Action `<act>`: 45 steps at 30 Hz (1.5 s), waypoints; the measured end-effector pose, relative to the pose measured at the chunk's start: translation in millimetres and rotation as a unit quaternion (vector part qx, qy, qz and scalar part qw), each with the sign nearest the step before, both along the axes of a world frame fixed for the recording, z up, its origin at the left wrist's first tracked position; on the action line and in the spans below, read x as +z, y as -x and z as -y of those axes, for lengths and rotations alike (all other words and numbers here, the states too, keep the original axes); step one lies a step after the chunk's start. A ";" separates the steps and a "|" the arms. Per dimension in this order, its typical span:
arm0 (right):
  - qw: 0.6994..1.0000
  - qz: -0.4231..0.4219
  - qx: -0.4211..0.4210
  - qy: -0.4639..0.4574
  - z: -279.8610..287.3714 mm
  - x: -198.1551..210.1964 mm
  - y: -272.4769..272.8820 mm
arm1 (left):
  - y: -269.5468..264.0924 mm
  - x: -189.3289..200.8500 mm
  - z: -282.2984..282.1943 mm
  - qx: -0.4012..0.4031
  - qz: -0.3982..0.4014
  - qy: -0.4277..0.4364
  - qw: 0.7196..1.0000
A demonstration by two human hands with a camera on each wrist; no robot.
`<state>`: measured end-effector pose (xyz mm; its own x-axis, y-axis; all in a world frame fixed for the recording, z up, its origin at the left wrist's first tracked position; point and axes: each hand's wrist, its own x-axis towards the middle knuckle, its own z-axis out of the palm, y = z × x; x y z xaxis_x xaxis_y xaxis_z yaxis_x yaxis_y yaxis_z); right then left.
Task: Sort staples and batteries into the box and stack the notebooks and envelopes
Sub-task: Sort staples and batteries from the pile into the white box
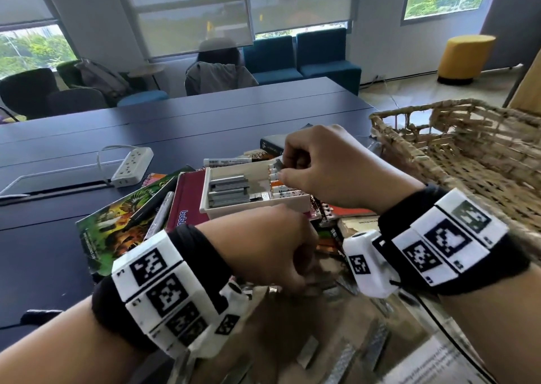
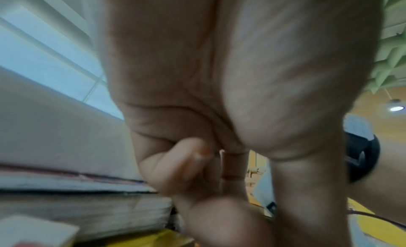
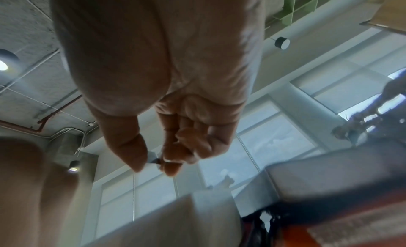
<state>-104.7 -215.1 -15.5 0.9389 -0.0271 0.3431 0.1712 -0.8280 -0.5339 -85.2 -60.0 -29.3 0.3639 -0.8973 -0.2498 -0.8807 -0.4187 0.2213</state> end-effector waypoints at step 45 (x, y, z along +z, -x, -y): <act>0.997 0.033 0.003 0.073 -15.9 -11.6 -2.3 | -51.9 -1.5 -52.2 0.236 -0.120 0.451 0.852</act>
